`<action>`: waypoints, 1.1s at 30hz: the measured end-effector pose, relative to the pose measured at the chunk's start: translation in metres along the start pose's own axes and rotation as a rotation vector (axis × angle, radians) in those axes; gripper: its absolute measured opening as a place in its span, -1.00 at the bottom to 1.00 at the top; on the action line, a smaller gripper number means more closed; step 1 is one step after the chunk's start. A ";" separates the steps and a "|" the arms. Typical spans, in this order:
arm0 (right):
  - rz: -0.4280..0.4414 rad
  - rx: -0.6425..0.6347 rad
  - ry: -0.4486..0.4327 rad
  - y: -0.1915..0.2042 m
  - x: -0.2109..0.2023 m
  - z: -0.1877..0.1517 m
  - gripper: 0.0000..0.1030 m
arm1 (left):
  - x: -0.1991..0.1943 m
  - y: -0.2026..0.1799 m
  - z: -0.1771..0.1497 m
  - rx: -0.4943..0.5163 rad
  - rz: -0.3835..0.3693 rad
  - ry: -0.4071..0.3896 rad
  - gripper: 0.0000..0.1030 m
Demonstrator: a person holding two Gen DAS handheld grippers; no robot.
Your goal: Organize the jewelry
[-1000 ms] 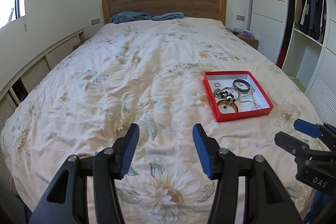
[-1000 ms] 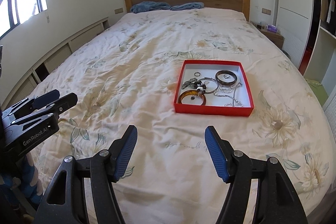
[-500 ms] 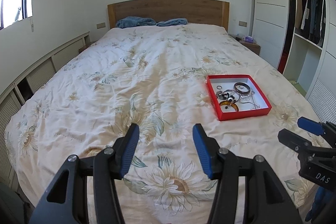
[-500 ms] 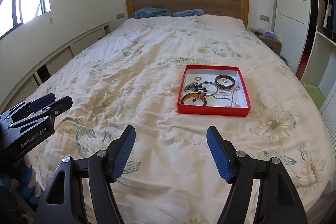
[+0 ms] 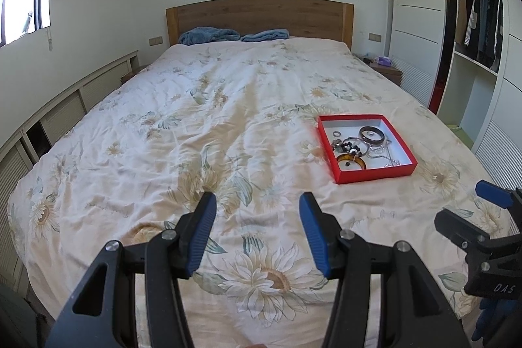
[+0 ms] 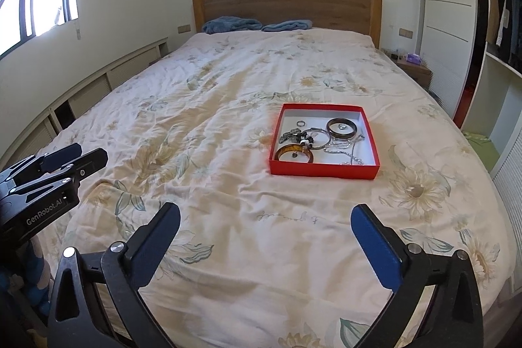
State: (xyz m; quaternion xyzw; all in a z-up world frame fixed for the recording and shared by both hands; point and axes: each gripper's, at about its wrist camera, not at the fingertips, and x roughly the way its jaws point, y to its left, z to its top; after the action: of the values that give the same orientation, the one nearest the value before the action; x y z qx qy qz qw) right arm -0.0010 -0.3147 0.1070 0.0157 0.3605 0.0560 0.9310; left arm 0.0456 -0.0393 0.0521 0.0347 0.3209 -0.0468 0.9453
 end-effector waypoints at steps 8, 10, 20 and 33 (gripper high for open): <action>-0.049 -0.016 -0.004 -0.001 0.003 0.000 0.99 | 0.006 0.004 -0.002 -0.011 -0.002 0.009 -0.01; -0.058 -0.019 -0.007 -0.001 0.003 0.000 0.99 | 0.009 0.004 -0.005 -0.011 0.003 0.017 -0.01; -0.094 -0.061 -0.039 0.002 -0.004 0.002 0.99 | 0.027 0.006 -0.013 -0.033 -0.004 0.072 -0.01; -0.086 -0.087 -0.070 0.004 -0.005 0.005 1.00 | 0.035 -0.005 -0.011 -0.016 -0.014 0.077 -0.01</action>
State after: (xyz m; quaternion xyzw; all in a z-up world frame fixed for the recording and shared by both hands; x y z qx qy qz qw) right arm -0.0020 -0.3113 0.1147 -0.0382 0.3252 0.0312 0.9444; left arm 0.0657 -0.0454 0.0219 0.0267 0.3577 -0.0494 0.9321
